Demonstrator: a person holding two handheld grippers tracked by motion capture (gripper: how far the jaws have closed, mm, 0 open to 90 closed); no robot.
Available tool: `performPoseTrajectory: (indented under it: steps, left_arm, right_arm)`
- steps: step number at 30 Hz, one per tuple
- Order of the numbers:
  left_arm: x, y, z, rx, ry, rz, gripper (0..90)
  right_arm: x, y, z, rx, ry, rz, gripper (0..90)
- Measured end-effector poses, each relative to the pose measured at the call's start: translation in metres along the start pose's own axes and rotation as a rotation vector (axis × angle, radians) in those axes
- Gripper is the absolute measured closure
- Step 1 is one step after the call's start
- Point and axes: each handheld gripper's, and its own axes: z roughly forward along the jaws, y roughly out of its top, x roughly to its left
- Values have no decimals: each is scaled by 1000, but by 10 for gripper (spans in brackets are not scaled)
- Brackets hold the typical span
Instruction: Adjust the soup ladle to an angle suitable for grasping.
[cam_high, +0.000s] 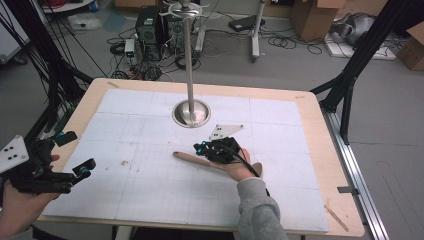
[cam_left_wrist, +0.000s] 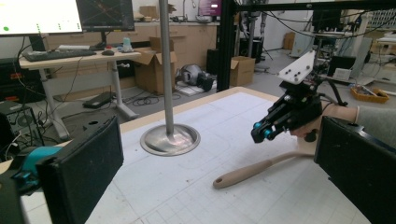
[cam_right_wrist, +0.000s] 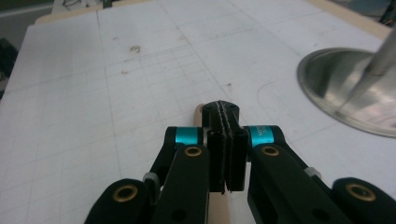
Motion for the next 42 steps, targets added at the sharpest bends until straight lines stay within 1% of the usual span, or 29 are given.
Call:
performPoseTrajectory:
  steps: [1,2,3,6,7,10,11,12,16,20,21,22,24,27,29,30,32,33,34,35,36,37,38,39,40,41,42]
  left_arm:
    - [0,0,0,0,-1,-1,18]
    - [0,0,0,1,-2,-1,18]
    - [1,-1,0,1,-1,-2,18]
    - [2,-1,-2,-3,2,-7,18]
    - [3,-1,-2,-3,4,-8,18]
    - [4,-2,-4,-5,8,-12,18]
    - [5,-2,-5,-6,10,-15,18]
    - [5,-2,-6,-4,11,-16,18]
    - [6,-2,-8,-8,15,-19,18]
    - [6,-3,-8,-9,17,-21,18]
    - [7,-3,-8,-8,16,-21,18]
    - [6,-3,-8,-7,16,-22,18]
    - [6,-3,-8,-4,16,-22,18]
    - [7,-3,-8,-4,16,-21,18]
    - [7,-4,-8,-3,16,-22,18]
    - [6,-4,-8,-2,15,-22,18]
    - [7,-4,-8,-2,14,-23,18]
    - [7,-4,-7,-1,14,-24,18]
    - [7,-5,-7,1,14,-24,18]
    - [7,-5,-7,2,14,-24,18]
    - [7,-5,-7,2,15,-27,18]
    - [7,-6,-7,3,14,-29,18]
    - [7,-6,-7,5,14,-29,18]
    - [7,-6,-7,5,14,-29,18]
    - [7,-6,-7,4,14,-29,18]
    - [8,-6,-7,4,14,-29,18]
    - [8,-6,-7,3,14,-30,18]
  right_arm:
    - [0,0,4,16,9,-5,897]
    - [1,0,14,40,24,-16,897]
    - [1,0,14,40,24,-16,897]
    - [4,0,28,73,37,-31,898]
    - [5,1,31,79,43,-29,898]
    - [7,0,43,105,59,-45,898]
    - [7,0,46,112,61,-44,898]
    - [8,-1,52,126,69,-44,898]
    - [7,-3,57,141,80,-33,899]
    - [7,-4,63,175,84,-29,900]
    - [7,-4,64,178,85,-36,900]
    - [7,-4,64,180,85,-28,900]
    - [6,-3,65,185,88,-27,900]
    - [6,-1,64,190,72,-28,900]
    - [5,0,63,181,49,-32,900]
    - [5,0,62,172,30,-23,900]
    - [6,0,63,182,39,-25,900]
    - [7,-1,65,200,63,-29,900]
    - [8,-1,67,214,77,-38,900]
    - [10,-2,68,219,74,-45,900]
    - [10,-1,69,215,60,-48,900]
    - [10,-1,70,210,46,-40,900]
    - [9,0,71,213,42,-31,900]
    - [10,0,74,229,38,-32,900]
    - [11,0,76,246,31,-38,900]
    - [12,-1,78,250,15,-58,900]
    - [10,0,78,251,8,-28,900]
